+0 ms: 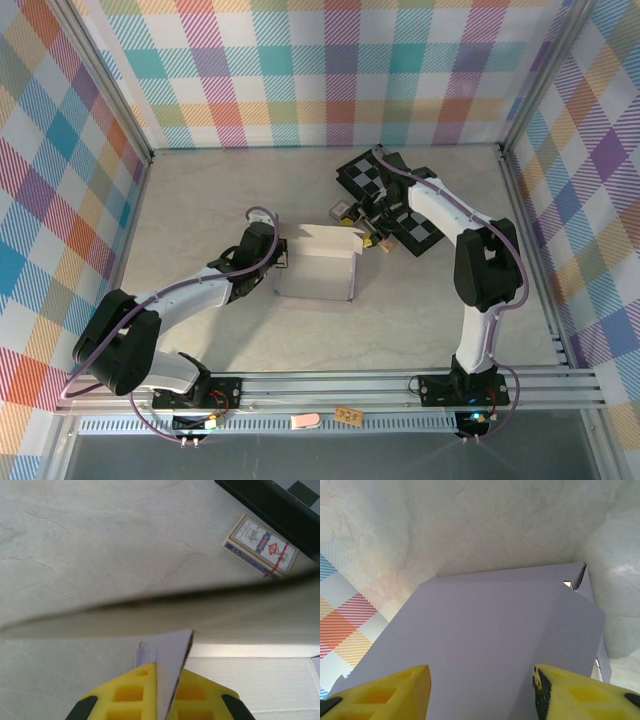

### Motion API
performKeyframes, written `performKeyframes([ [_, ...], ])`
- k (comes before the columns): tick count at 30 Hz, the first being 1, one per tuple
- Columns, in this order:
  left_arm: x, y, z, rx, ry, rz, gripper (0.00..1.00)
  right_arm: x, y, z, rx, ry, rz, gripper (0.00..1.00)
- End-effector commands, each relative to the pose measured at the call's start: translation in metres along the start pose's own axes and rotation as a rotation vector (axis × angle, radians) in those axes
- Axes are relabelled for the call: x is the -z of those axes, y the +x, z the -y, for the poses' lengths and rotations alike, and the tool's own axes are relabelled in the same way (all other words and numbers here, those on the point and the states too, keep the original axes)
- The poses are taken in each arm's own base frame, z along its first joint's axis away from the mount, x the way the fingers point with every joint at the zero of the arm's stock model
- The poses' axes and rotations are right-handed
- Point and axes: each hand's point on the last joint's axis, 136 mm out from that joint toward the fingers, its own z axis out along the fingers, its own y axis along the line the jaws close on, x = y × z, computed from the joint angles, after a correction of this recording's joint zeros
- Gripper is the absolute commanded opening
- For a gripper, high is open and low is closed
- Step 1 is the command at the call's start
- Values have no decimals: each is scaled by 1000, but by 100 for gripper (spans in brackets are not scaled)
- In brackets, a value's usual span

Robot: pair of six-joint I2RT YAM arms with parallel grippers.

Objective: Fold the paper box

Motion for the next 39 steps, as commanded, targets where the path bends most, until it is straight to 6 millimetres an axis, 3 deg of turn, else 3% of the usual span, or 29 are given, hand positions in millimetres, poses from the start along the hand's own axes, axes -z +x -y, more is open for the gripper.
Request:
performKeyframes([
  [1,-2,18,1,0,-7,-71,0,13,15,8,-24,40,10,56],
  [13,1,17,2,4,0,-75,0,9,29,31,-57,81,-27,58],
  [31,1,24,13,9,36,-86,0,-12,37,14,-141,-29,-101,59],
  [39,2,26,16,8,40,-87,0,-19,36,6,-170,-62,-120,51],
])
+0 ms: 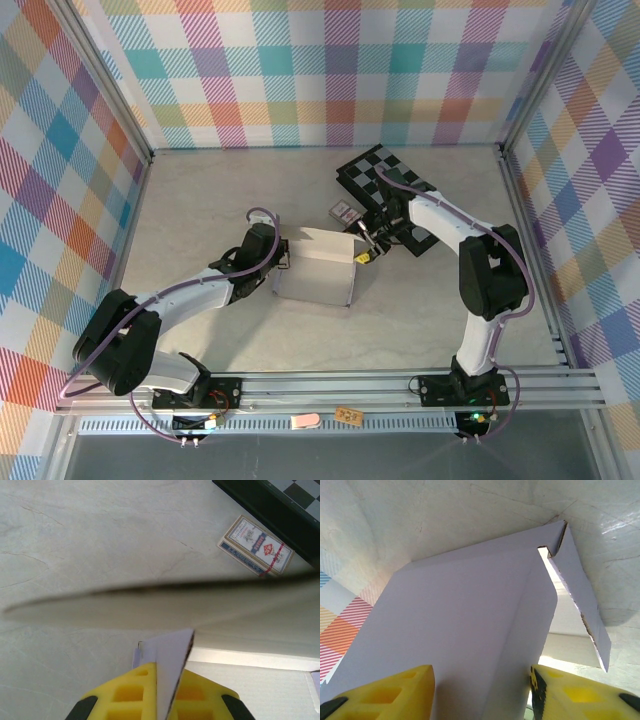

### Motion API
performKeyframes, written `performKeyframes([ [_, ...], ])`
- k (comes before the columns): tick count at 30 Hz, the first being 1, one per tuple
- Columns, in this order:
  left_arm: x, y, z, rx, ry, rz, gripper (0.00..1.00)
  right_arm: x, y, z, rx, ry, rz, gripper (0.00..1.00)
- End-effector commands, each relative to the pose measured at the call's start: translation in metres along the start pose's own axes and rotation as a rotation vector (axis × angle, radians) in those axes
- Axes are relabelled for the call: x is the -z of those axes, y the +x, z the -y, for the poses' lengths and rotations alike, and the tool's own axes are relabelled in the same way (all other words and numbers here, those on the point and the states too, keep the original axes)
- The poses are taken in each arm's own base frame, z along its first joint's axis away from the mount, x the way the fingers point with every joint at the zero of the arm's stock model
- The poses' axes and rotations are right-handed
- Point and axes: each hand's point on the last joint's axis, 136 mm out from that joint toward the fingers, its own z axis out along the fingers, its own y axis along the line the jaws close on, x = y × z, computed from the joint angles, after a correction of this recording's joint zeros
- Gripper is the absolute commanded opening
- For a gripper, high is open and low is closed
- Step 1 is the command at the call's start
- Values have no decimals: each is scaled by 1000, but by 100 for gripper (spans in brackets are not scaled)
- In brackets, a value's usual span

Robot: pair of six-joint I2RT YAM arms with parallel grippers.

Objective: Fold the paper box

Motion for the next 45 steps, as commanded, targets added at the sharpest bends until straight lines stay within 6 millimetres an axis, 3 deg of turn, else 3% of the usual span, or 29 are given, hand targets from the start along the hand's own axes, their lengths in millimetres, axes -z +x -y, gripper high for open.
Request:
performKeyframes([
  [1,1,24,10,-17,33,-85,0,-5,11,-15,6,-54,-47,49],
  [11,-1,24,15,-2,54,-82,0,-19,12,-14,5,-44,-60,34],
  [20,5,31,14,59,85,-80,0,-27,9,16,118,19,-4,22],
  [28,17,46,17,199,147,-115,11,-26,9,18,188,17,74,20],
  [34,28,58,18,274,190,-143,14,-40,12,35,253,102,84,16],
  [40,32,73,15,329,192,-195,19,-41,11,40,303,137,122,16],
  [45,50,74,21,406,234,-238,28,-42,9,47,320,167,134,16],
])
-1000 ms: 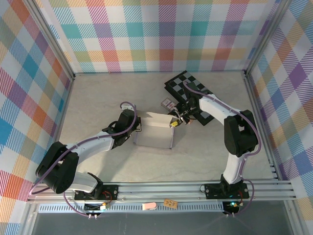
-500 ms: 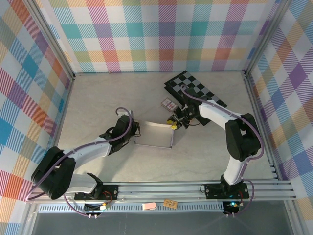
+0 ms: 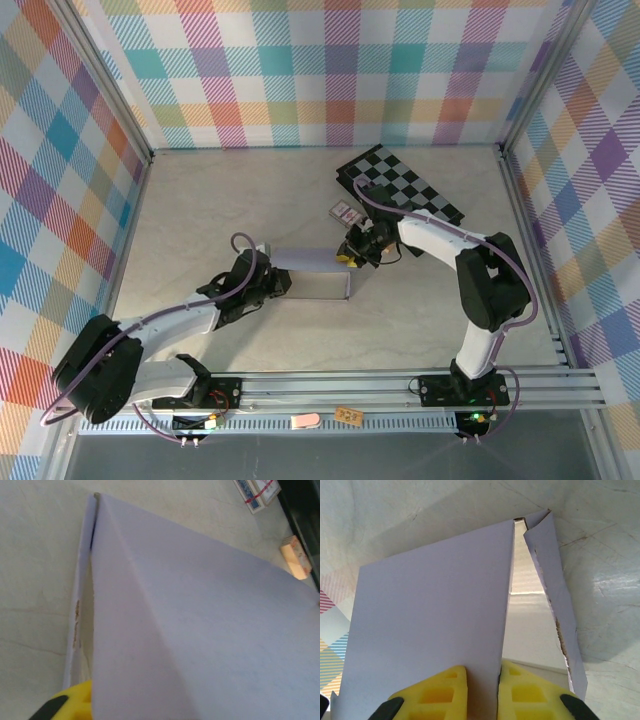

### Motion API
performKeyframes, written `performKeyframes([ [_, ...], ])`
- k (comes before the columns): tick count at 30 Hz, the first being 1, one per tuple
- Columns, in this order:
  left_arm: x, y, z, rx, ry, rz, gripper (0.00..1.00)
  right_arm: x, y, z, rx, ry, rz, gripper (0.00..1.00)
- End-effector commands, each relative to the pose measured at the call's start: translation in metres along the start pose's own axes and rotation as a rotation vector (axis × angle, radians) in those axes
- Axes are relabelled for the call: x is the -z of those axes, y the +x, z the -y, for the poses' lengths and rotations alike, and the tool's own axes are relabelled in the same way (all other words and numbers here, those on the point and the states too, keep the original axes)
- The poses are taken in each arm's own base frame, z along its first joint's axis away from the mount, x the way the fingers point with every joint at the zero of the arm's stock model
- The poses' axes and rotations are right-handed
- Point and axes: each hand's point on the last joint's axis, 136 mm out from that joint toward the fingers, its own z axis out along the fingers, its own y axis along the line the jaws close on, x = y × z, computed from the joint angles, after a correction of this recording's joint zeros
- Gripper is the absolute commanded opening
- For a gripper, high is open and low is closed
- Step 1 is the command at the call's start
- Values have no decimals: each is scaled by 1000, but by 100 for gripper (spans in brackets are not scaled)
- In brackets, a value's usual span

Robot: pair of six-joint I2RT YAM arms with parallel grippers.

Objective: Fold the paper box

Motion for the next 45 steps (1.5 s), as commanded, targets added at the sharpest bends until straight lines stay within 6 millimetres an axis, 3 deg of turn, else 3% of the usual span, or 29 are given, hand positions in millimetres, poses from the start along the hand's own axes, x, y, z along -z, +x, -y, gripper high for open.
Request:
performKeyframes([
  [1,18,5,17,86,82,-36,29,-8,11,31,28,127,-9,16],
  [10,82,24,33,280,211,-122,38,-12,6,34,39,147,3,16],
  [14,104,33,26,359,210,-147,38,-12,5,33,44,143,5,15],
  [18,140,17,13,432,104,-68,42,-14,4,32,56,146,2,15],
  [21,154,0,6,449,8,-42,43,-14,3,33,63,155,2,15],
  [25,141,-26,13,417,-37,-101,44,-14,4,36,82,170,4,16],
  [29,98,-41,10,400,-31,-190,41,-15,4,38,99,181,-2,16],
  [33,58,-35,-2,387,-39,-281,41,-16,3,37,111,187,-6,16],
  [36,39,-39,4,368,11,-299,42,-16,3,37,114,187,-6,16],
  [39,25,-36,4,369,30,-329,42,-16,3,37,112,186,-7,16],
  [45,13,-10,-16,368,-31,-413,38,-18,3,36,109,185,-12,16],
])
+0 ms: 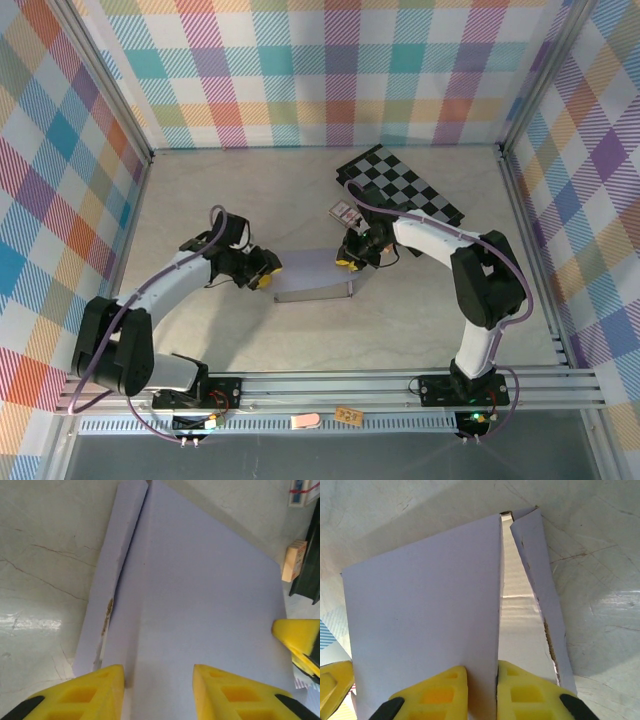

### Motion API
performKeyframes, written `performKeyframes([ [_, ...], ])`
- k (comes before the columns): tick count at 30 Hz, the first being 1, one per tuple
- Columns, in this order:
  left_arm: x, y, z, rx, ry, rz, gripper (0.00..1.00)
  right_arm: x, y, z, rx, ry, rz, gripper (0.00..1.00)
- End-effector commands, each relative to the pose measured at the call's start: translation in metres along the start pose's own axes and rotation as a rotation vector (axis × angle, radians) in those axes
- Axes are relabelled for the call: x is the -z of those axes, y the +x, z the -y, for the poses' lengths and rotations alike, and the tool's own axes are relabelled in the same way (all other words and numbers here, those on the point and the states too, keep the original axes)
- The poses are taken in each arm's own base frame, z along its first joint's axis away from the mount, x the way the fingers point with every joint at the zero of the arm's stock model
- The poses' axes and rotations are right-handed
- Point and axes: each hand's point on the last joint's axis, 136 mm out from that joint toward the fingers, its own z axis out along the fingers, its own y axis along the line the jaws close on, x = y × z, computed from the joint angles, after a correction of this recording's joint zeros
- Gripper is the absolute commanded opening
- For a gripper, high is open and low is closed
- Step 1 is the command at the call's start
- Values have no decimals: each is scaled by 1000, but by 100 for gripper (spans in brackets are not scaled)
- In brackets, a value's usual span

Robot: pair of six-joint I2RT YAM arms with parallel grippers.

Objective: Fold the paper box

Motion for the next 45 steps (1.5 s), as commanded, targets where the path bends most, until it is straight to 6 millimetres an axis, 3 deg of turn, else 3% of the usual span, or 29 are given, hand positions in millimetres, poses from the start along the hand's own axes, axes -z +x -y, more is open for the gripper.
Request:
performKeyframes([
  [1,-7,8,-8,-26,7,-39,38,-10,7,27,-27,122,-27,16],
  [7,-15,6,-10,-28,9,-41,34,-10,7,27,-26,124,-30,15],
  [18,-22,11,-15,-20,2,-59,11,-14,8,31,-21,136,-44,15],
  [24,-23,11,-26,-26,-51,-54,9,-14,9,44,2,205,-47,16],
  [29,-19,11,-38,-49,-116,-43,18,-8,7,55,41,272,-35,23],
  [37,14,0,-28,-104,-164,45,42,6,5,55,89,311,-13,31],
  [45,-4,5,-12,-76,-58,-19,46,9,6,50,90,297,-12,35],
])
